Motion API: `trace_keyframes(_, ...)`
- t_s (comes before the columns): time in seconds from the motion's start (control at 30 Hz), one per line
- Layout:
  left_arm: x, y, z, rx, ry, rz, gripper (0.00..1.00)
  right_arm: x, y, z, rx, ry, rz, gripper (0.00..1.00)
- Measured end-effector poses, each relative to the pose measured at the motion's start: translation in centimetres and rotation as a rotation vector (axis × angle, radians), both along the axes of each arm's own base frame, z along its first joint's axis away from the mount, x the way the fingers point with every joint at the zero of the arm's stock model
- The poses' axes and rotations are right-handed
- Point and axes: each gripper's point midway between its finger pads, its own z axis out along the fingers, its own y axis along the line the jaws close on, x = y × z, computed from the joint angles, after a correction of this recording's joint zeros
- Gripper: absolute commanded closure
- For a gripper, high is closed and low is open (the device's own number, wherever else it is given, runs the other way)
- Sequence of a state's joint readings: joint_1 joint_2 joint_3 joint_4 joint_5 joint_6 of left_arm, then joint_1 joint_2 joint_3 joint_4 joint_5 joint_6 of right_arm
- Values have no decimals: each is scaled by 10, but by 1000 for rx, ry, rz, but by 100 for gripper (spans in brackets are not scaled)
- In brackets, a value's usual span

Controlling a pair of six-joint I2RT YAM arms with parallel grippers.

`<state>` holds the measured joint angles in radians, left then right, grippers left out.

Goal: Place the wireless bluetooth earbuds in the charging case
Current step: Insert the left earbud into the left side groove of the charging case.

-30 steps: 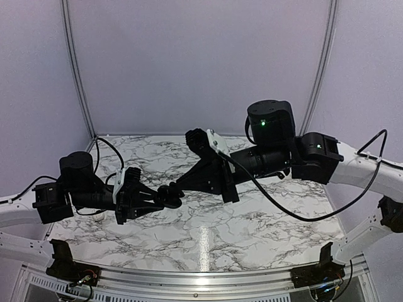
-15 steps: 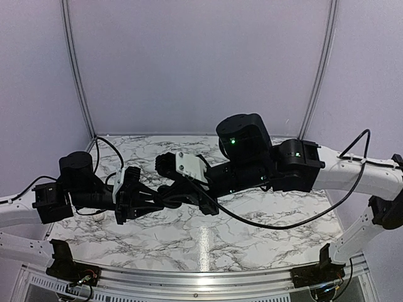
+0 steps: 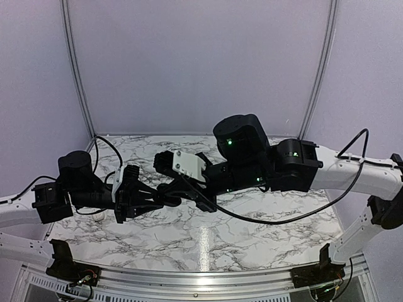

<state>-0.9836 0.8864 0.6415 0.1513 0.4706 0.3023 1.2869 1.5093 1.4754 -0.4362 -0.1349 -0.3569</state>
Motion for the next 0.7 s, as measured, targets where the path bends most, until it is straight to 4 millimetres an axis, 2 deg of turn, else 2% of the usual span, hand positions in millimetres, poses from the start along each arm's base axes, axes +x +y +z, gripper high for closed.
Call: trace_keyframes(0.7,0,1,-3,13,8,0,100,-5,10,-13,-77,-65,17,99)
